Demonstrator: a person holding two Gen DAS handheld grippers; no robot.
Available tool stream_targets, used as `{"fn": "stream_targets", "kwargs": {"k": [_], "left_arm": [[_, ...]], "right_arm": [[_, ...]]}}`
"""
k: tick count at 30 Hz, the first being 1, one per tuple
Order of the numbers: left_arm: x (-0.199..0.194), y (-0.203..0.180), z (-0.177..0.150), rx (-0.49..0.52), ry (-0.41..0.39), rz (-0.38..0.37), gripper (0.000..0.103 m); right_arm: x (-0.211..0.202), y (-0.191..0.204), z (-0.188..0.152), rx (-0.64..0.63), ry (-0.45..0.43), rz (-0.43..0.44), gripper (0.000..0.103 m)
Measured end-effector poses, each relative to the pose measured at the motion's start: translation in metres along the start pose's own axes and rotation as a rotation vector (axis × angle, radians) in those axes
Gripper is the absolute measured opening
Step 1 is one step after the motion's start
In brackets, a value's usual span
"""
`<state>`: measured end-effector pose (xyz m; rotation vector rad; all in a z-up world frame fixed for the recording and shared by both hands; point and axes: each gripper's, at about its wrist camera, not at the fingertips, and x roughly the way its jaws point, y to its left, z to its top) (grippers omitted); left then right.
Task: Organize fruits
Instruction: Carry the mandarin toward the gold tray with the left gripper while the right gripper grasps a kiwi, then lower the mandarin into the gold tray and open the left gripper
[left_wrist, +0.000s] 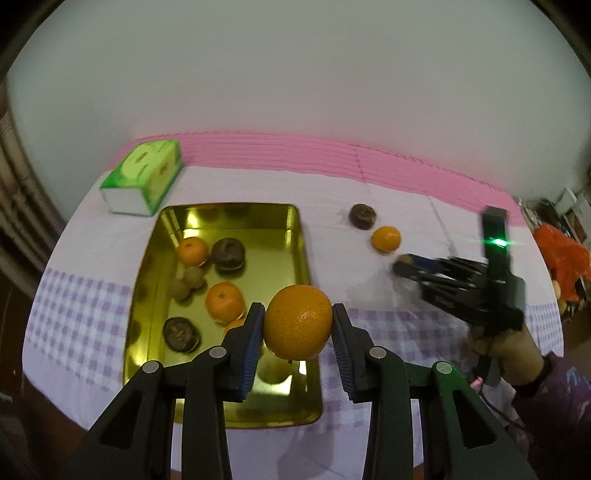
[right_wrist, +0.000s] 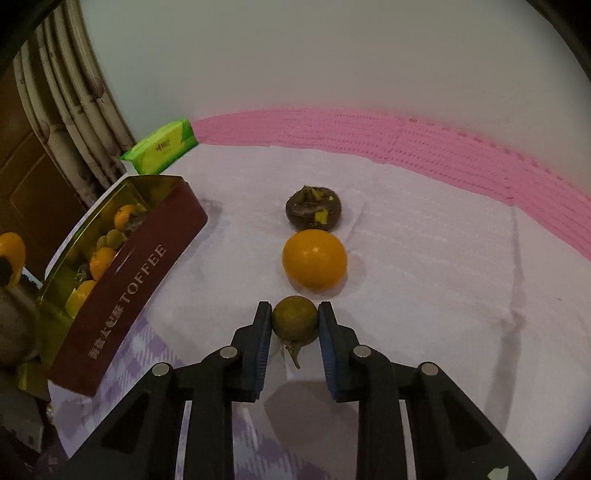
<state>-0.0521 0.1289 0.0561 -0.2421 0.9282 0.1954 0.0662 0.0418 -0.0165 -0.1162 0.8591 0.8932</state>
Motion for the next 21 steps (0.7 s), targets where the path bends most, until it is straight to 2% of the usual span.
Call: {"fn": "stream_targets", "kwargs": {"k": [3, 6, 10, 14, 21], "left_arm": [[-0.005, 0.01, -0.006, -0.024, -0.015, 0.028, 0.037], [-0.007, 0.021, -0.013, -0.046, -0.022, 0.056, 0.037], [-0.003, 0.034, -0.023, -0.096, -0.009, 0.058, 0.037], [0.001, 0.037, -0.028, -0.108, 0.0, 0.058, 0.037], [0.014, 0.027, -0.002, -0.029, -0.016, 0.066, 0.037]], "right_arm": [[-0.021, -0.008, -0.012, 0.02, -0.03, -0.033, 0.023], [-0.039, -0.023, -0.03, 0.041, -0.05, -0.104, 0.023], [-0.049, -0.048, -0.048, 0.095, -0.048, -0.18, 0.023], [-0.051, -0.06, -0.054, 0.127, -0.052, -0.21, 0.023], [-0.052, -0.062, -0.054, 0.126, -0.057, -0.23, 0.023]]}}
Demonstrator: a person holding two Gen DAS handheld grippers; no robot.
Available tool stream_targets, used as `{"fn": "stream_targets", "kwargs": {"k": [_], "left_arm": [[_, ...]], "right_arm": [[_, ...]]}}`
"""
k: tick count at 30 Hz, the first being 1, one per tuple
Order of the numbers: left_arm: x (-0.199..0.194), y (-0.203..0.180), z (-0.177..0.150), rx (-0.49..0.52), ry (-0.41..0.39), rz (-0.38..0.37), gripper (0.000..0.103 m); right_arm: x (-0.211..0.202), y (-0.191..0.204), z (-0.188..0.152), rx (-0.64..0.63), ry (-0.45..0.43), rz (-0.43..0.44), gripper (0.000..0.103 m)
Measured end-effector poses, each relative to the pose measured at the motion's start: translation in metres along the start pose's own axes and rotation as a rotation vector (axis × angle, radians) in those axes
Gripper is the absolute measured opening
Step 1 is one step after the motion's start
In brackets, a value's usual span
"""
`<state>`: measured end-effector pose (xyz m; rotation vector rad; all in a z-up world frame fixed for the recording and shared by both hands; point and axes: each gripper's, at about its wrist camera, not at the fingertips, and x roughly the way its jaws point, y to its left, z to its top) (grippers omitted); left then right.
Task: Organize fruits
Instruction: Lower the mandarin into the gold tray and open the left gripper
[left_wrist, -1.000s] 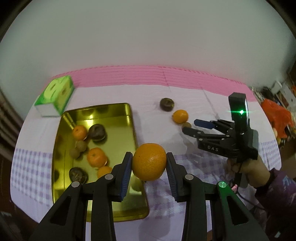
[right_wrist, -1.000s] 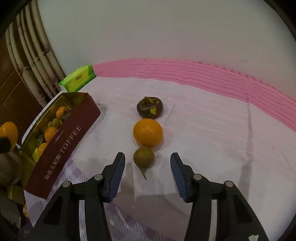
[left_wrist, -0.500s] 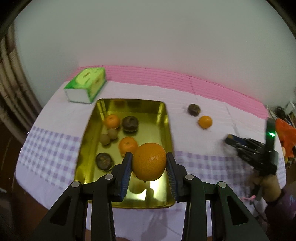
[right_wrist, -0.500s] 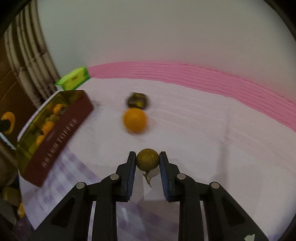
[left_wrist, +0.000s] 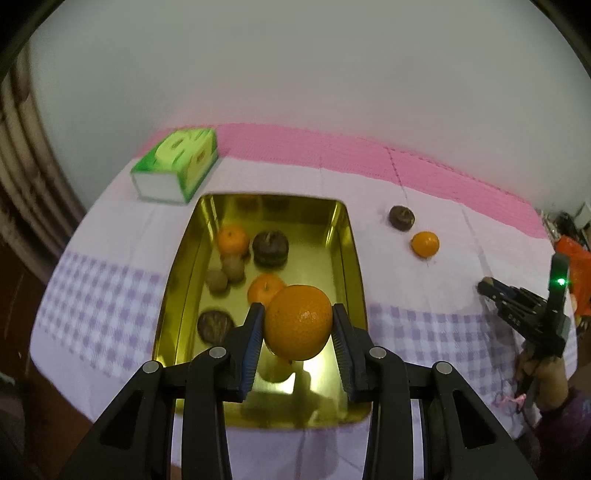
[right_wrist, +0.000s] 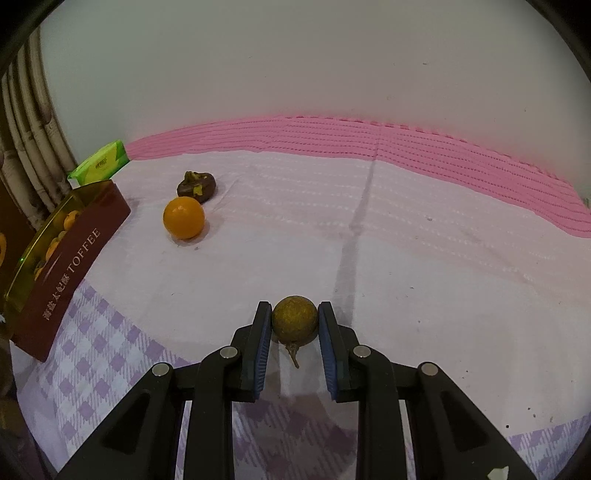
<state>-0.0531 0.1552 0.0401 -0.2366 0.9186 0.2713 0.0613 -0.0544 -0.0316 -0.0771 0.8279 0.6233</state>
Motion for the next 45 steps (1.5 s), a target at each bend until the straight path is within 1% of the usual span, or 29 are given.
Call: {"fn": "stream_targets", "kwargs": {"k": [3, 6, 9, 12, 15, 22, 39, 45], "left_arm": [[0.018, -0.003, 0.014, 0.022, 0.016, 0.005, 0.037], [0.035, -0.006, 0.024, 0.028, 0.032, -0.01, 0.037], [0.052, -0.01, 0.031, 0.05, 0.041, 0.002, 0.037], [0.067, -0.009, 0.037, 0.035, 0.061, -0.008, 0.037], [0.078, -0.009, 0.04, 0.023, 0.073, 0.0, 0.037], [0.091, -0.008, 0.042, -0.004, 0.089, -0.008, 0.037], [0.113, -0.013, 0.044, 0.002, 0.126, -0.005, 0.037], [0.109, -0.021, 0.049, 0.037, 0.095, 0.007, 0.037]], "right_arm": [[0.0, 0.001, -0.001, 0.006, -0.001, 0.0, 0.023], [0.001, 0.002, 0.001, 0.009, 0.0, 0.002, 0.023], [0.001, 0.001, 0.0, 0.013, 0.0, 0.007, 0.023], [0.001, -0.001, 0.0, 0.021, 0.001, 0.015, 0.023], [0.001, -0.001, 0.0, 0.024, 0.001, 0.018, 0.023], [0.001, -0.001, 0.0, 0.025, 0.002, 0.021, 0.023], [0.002, -0.001, 0.001, 0.024, 0.004, 0.02, 0.024], [0.002, -0.001, 0.001, 0.023, 0.005, 0.018, 0.024]]}}
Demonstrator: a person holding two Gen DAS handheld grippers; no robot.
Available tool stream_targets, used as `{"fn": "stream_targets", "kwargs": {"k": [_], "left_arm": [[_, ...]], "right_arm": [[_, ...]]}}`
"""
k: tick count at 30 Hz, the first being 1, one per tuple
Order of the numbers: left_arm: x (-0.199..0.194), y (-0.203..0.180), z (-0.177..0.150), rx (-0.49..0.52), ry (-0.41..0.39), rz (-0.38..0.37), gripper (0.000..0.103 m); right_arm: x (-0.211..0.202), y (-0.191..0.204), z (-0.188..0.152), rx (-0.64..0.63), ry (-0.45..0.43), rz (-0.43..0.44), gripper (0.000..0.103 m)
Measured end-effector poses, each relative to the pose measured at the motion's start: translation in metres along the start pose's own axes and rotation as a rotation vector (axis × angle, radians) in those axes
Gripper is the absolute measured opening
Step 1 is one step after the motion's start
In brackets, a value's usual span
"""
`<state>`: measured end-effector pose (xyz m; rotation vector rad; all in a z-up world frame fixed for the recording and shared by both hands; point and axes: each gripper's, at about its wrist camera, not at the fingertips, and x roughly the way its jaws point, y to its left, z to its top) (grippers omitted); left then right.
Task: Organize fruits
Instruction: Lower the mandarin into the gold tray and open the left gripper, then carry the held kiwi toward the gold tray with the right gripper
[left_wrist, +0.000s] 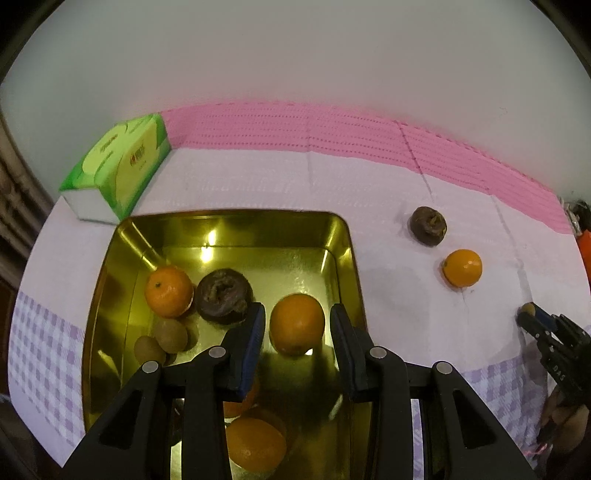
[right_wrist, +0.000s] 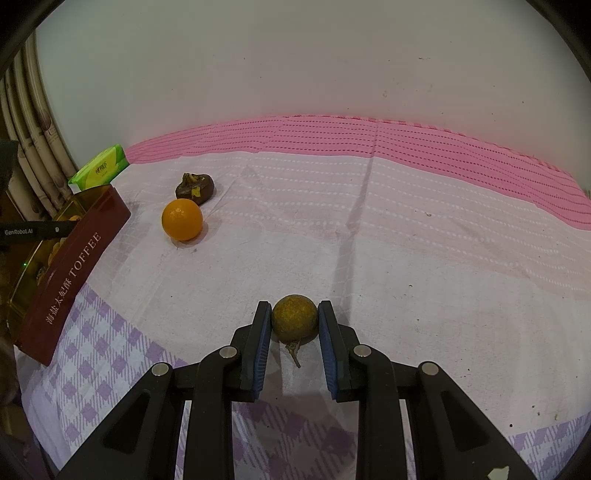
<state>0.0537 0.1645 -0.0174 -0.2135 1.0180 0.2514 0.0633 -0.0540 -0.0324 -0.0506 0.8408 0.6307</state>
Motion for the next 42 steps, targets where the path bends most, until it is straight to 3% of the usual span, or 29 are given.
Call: {"fn": "stream_targets", "kwargs": {"k": [15, 20, 29, 35, 42], "left_arm": [[-0.042, -0.008, -0.008, -0.017, -0.037, 0.067, 0.04], [-0.066, -0.005, -0.022, -0.051, -0.049, 0.106, 0.055], [-0.108, -0.003, -0.053, -0.08, -0.095, 0.178, 0.07], [-0.128, 0.002, -0.078, -0.103, -0.107, 0.222, 0.078], [-0.143, 0.013, -0.102, -0.114, -0.108, 0.268, 0.078]], "right_arm": [[0.0, 0.0, 0.0, -0.004, 0.002, -0.002, 0.024], [0.001, 0.0, 0.001, -0.009, 0.003, -0.007, 0.024], [0.003, 0.004, 0.002, -0.03, 0.014, -0.027, 0.024], [0.003, 0.008, 0.003, -0.051, 0.019, -0.048, 0.024], [-0.002, 0.014, -0.002, -0.07, 0.034, -0.065, 0.023]]}}
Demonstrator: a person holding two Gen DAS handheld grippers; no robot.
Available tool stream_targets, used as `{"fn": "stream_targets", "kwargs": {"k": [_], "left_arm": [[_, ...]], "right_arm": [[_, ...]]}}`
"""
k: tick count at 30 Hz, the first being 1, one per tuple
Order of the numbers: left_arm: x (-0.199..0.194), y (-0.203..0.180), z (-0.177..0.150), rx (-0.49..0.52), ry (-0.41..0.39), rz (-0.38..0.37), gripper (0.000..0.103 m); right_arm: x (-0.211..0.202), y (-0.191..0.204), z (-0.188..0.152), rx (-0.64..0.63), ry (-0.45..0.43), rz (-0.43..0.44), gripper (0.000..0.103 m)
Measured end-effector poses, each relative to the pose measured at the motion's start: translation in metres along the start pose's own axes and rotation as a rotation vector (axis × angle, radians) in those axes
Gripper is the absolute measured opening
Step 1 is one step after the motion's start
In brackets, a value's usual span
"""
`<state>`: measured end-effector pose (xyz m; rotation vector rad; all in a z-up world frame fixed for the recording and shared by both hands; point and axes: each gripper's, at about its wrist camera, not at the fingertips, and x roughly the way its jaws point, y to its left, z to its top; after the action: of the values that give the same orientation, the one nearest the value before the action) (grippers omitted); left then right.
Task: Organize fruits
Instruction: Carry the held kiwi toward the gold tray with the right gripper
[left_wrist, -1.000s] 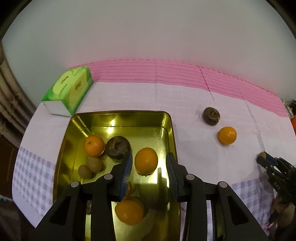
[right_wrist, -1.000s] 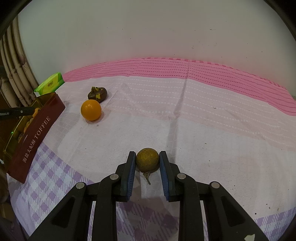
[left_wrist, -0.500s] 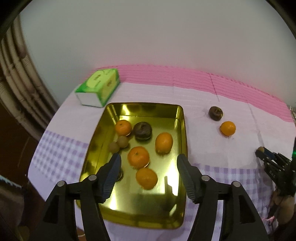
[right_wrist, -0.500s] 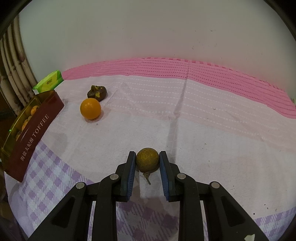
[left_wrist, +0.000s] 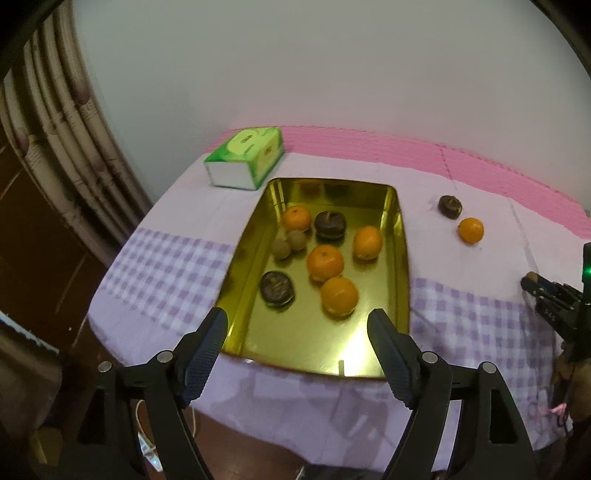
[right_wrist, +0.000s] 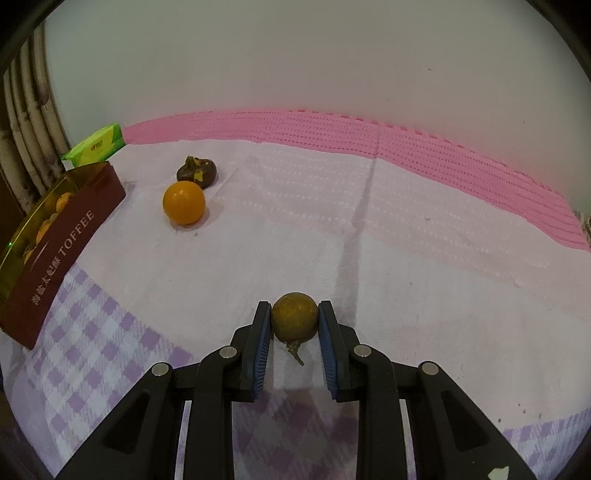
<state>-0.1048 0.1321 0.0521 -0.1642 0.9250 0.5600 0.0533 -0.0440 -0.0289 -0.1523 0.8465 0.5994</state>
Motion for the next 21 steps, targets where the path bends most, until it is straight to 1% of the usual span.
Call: {"fn": "stream_targets", "kwargs": {"k": [6, 14, 16, 21], "left_arm": [[-0.004, 0.014, -0.011, -0.025, 0.002, 0.025, 0.079], [0.007, 0.026, -0.016, -0.064, 0.013, 0.056, 0.079], [0.012, 0.033, -0.016, -0.089, 0.023, 0.071, 0.079], [0.017, 0.051, -0.016, -0.164, 0.04, 0.074, 0.079]], "right_arm": [[-0.01, 0.012, -0.01, 0.0, 0.007, 0.018, 0.023], [-0.03, 0.036, -0.02, -0.02, 0.005, 0.056, 0.023], [-0.037, 0.042, -0.022, -0.021, -0.001, 0.072, 0.023], [-0.056, 0.059, -0.02, -0.027, -0.025, 0.112, 0.023]]}}
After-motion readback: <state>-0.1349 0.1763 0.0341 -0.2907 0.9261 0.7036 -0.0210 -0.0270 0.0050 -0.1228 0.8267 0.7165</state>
